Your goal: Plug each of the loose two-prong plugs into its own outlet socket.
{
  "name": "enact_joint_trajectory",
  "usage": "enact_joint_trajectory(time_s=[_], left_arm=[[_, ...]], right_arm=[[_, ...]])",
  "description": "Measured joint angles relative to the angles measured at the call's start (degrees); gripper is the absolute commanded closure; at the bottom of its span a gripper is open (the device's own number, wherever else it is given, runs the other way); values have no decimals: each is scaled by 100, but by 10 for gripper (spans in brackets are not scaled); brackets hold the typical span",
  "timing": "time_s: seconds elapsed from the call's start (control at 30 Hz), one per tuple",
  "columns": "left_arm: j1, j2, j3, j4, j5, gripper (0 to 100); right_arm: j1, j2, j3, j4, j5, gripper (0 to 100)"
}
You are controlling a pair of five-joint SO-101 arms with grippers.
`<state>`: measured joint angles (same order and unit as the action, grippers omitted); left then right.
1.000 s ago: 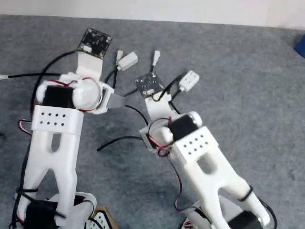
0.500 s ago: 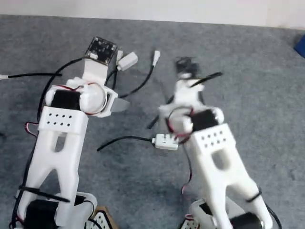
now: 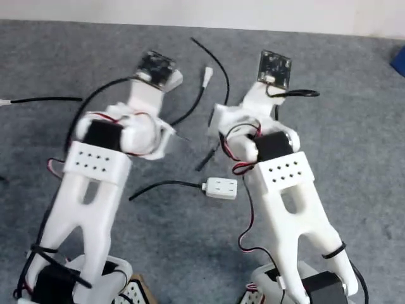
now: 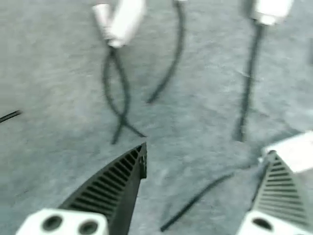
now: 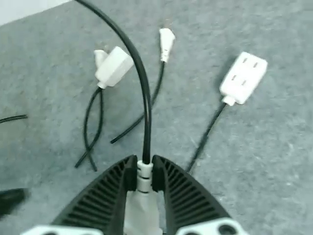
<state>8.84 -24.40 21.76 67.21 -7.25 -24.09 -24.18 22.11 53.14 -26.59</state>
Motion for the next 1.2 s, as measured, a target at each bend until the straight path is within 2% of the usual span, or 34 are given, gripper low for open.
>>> enact_joint_trajectory(time_s=[0.13, 0.43, 0.6, 0.8, 1.2], left_arm=[[501, 0, 0, 88, 105, 610], [536, 0, 0, 88, 123, 611], [352, 0, 88, 26, 9, 611], [18, 0, 501, -598, 9, 611], [-237, 0, 536, -677, -9, 611]], right_arm=[[-193, 0, -26, 0, 0, 991], [-387, 0, -35, 141, 0, 991], [-396, 0, -193, 404, 0, 991], [-440, 0, -624, 1125, 202, 991], [-475, 0, -1037, 2207, 826, 991]])
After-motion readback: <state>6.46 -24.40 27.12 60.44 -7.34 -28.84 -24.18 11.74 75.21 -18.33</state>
